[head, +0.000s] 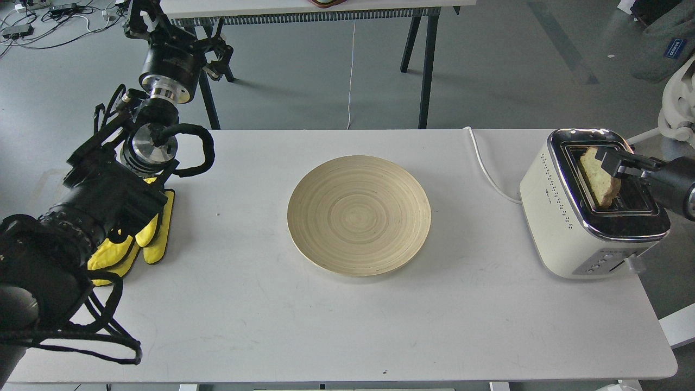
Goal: Put bread in toaster with right arm
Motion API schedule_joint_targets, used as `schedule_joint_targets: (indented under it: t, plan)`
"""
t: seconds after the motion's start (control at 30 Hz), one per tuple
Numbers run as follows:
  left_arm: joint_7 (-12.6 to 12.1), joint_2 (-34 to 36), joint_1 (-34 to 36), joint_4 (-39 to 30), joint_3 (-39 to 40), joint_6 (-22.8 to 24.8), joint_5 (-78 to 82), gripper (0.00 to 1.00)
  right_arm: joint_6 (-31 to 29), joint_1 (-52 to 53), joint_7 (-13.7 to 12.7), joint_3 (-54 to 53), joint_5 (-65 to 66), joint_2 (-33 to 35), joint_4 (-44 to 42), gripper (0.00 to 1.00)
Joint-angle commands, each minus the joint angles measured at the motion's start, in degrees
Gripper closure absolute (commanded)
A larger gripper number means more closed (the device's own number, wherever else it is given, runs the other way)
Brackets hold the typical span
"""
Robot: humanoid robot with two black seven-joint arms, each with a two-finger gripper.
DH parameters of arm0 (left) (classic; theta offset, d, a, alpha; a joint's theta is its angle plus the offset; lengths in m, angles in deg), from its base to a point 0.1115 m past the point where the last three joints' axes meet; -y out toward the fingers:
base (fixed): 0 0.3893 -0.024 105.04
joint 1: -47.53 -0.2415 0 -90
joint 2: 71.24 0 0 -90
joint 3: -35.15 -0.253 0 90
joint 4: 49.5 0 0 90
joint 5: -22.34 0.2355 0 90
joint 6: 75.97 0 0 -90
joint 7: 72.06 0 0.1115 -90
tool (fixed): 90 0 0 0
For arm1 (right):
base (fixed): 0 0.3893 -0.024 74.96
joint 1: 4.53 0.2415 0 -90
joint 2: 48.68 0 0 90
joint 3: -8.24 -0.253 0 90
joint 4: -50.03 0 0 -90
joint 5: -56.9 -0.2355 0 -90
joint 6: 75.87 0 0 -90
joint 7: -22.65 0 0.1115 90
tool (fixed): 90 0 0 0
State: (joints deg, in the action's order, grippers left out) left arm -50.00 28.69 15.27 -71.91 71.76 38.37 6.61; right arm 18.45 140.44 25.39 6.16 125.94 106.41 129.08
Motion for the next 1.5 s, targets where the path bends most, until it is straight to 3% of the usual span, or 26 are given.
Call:
schedule_joint_targets:
  t: [0.0,0.13,0.33,0.37,0.47,0.53,0.63,0.77,0.9,1.1,1.33,1.47]
  plan:
    - [0.0,0.0,0.0,0.0,0.0,0.0,0.0,0.0,0.3,0.2,0.6,-2.8,-0.9,0.0,0.0,0.01]
    - [0.0,0.0,0.0,0.0,0.0,0.1,0.0,0.0,0.3,0.1,1.7,-10.7,-8.5,-0.1,-0.2,0.01]
    - [0.0,0.0,0.0,0.0,-0.1,0.2,0.0,0.0,-0.9,0.0,2.2,-22.9,-33.9,-2.2,-1.4,0.0]
    - [0.0,0.0,0.0,0.0,-0.1,0.2,0.0,0.0,-1.0,0.1,3.0,-24.5,-36.5,-2.9,-2.2,0.0]
    - [0.0,0.0,0.0,0.0,-0.2,0.3,0.0,0.0,-1.3,0.3,9.4,-30.3,-42.9,-8.0,-6.8,0.0]
    - [-0.1,0.0,0.0,0.0,-0.2,0.4,0.0,0.0,-3.1,0.3,12.3,-32.0,-46.3,-11.3,-10.1,0.0]
    - [-0.1,0.1,0.0,0.0,-0.4,0.4,0.0,0.0,-10.5,0.1,13.8,-33.0,-55.9,-15.1,-16.4,0.0]
    - [-0.1,0.1,0.0,0.0,-0.4,0.4,0.0,0.0,-19.8,0.0,13.3,-33.0,-72.1,-19.9,-24.9,0.0]
    - [-0.1,0.1,0.0,0.0,-0.2,0.1,0.0,0.0,-20.8,-0.2,13.3,-33.4,-79.6,-25.7,-31.0,0.0]
    - [-0.1,0.2,0.0,0.0,-0.3,0.0,0.0,0.0,-21.2,-3.4,13.2,-40.5,-82.7,-35.7,-36.1,0.0]
    - [0.0,0.1,0.0,0.0,0.2,0.1,0.0,0.0,-25.9,-5.2,13.3,-51.7,-82.3,-43.5,-42.9,0.0]
    - [0.0,0.1,0.0,0.0,0.2,0.1,0.0,0.0,-26.5,-1.9,13.3,-51.1,-82.0,-44.2,-45.1,0.0]
